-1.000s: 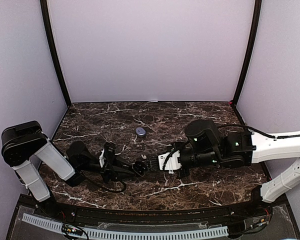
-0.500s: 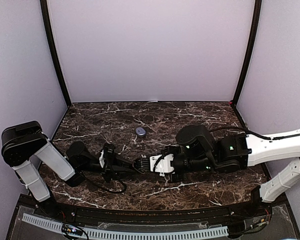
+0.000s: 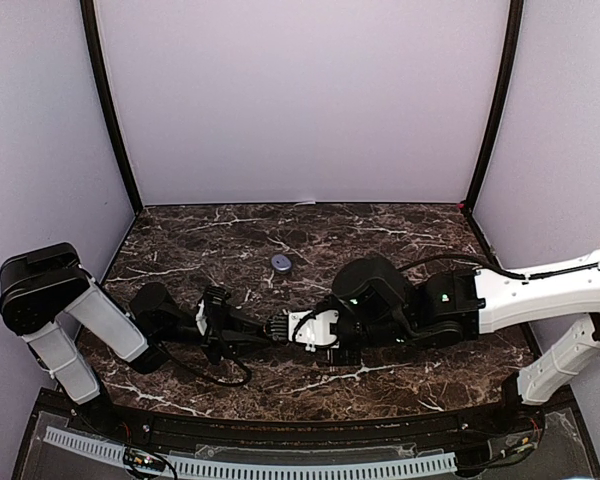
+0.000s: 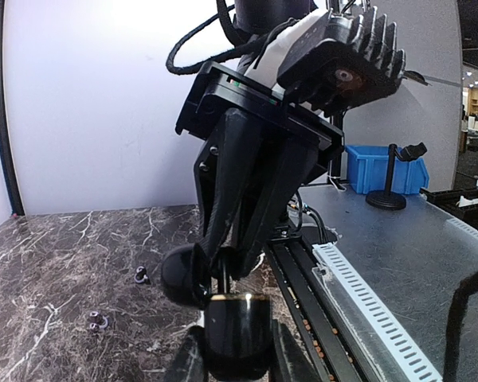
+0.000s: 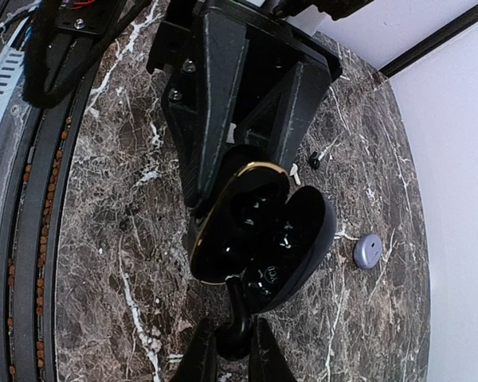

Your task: Insert the wireless bluetooth earbuds into the charging case

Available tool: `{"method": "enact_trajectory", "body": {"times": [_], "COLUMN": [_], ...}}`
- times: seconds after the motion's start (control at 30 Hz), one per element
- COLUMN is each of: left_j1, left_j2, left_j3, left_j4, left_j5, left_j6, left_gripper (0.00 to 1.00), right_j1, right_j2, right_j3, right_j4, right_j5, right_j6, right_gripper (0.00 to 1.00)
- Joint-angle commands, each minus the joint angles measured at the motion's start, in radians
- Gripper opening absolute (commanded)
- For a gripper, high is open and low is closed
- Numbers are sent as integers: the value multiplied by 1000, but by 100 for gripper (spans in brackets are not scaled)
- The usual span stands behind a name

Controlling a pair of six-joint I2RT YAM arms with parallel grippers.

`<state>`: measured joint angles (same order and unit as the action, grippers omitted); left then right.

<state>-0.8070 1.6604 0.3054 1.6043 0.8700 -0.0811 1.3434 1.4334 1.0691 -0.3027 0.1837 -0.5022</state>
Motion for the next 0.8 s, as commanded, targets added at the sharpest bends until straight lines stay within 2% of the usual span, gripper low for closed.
{"method": "enact_trajectory", "body": {"times": [0.0, 0.77], "left_j1": [-4, -6], "left_j2": [-34, -32], "left_j3": [-12, -19], "left_j4": [75, 81], "left_j5": [-1, -15], "left_j6": [13, 9], "left_gripper": [0, 0], "right_j1": [11, 12], "right_j2": [8, 31], "right_j3": [33, 44], "right_j4": [19, -9], "right_j5": [13, -71], "right_j6": [35, 24], "right_gripper": [0, 0]}}
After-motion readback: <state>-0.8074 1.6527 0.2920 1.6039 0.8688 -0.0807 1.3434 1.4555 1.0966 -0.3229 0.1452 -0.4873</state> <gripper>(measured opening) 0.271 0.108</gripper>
